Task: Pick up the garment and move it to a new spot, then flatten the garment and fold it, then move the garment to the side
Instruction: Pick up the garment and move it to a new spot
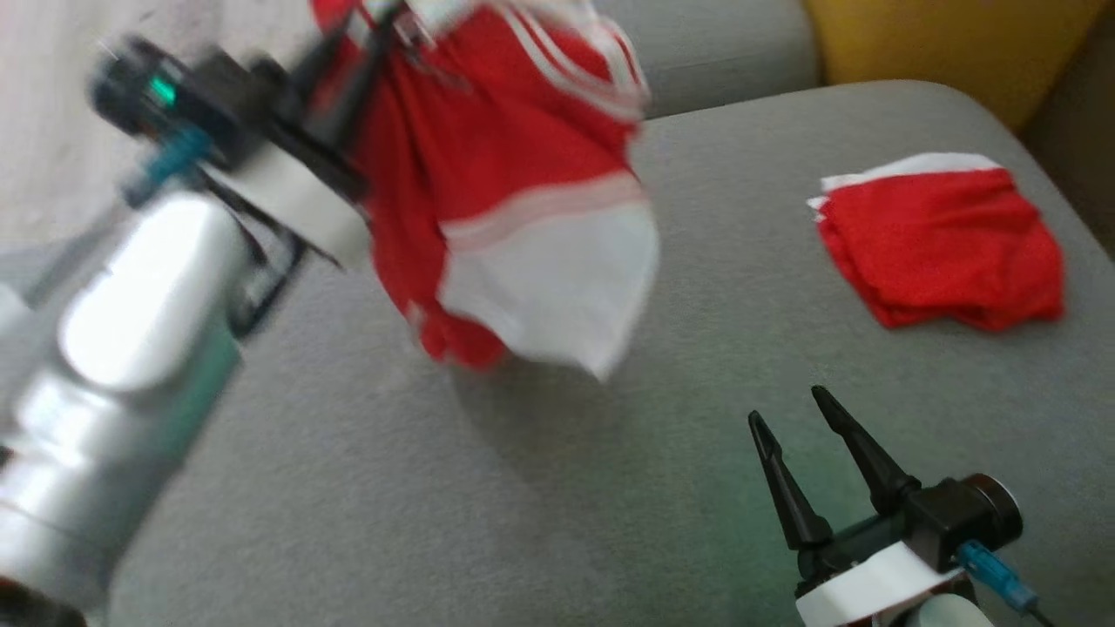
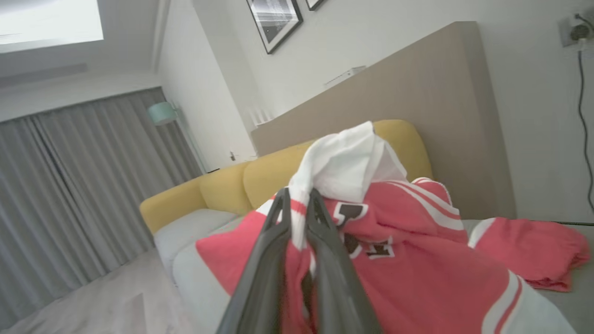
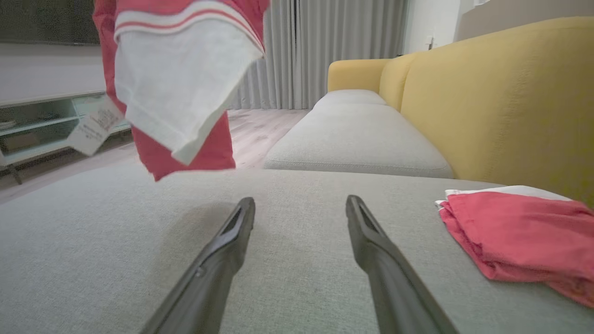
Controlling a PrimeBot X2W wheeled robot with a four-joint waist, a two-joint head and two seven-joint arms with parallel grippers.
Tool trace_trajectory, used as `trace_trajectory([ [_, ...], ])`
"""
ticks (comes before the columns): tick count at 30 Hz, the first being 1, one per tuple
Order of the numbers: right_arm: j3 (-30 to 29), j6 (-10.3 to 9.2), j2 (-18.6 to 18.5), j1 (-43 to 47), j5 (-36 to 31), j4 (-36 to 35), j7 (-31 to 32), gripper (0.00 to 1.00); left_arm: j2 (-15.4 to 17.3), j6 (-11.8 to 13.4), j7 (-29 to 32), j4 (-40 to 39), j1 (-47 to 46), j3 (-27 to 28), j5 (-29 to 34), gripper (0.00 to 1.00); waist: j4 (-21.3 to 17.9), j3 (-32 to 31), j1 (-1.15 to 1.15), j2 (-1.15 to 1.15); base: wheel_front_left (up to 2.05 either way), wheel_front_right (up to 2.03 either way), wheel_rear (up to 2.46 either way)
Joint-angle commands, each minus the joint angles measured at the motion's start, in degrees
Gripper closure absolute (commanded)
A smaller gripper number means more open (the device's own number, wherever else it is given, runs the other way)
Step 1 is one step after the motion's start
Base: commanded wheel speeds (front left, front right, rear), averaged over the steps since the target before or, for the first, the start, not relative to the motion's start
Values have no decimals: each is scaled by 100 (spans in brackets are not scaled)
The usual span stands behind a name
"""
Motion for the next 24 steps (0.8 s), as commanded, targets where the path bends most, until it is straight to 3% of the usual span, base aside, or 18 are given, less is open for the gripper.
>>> trace_trajectory([
  [1, 65, 37, 9, -108, 35, -211, -68, 0, 144, 76, 30, -159, -60, 173, -42, 100, -159, 2, 1, 0, 0, 0, 0],
  [7, 14, 37, 104, -156, 68, -258, -68, 0, -160, 335, -261, -145, 929, -163, -48, 100, -125, 398, 1, 0, 0, 0, 0],
  [12, 10, 37, 183, -313, 66, -260, -68, 0, -503, 916, -653, 292, 1633, -320, 456, 100, -15, 719, 1, 0, 0, 0, 0],
  [13, 2, 37, 193, -342, 68, -245, -68, 0, -571, 996, -664, 380, 1758, -291, 514, 72, 14, 740, 1, 0, 0, 0, 0],
  [14, -19, 37, 198, -362, 70, -229, -68, 0, -643, 1092, -668, 380, 1855, -200, 581, 0, 54, 748, 1, 0, 0, 0, 0],
  [21, -353, 37, 262, -214, 111, -3, -69, 0, -1143, 1654, -673, -418, 2949, 982, 948, 0, 460, 291, 1, 0, 0, 0, 0],
  [24, -508, 37, 314, -93, 125, 96, -69, 0, -1323, 1734, -673, -707, 3588, 1387, 1040, 0, 637, 33, 1, 0, 0, 0, 0],
])
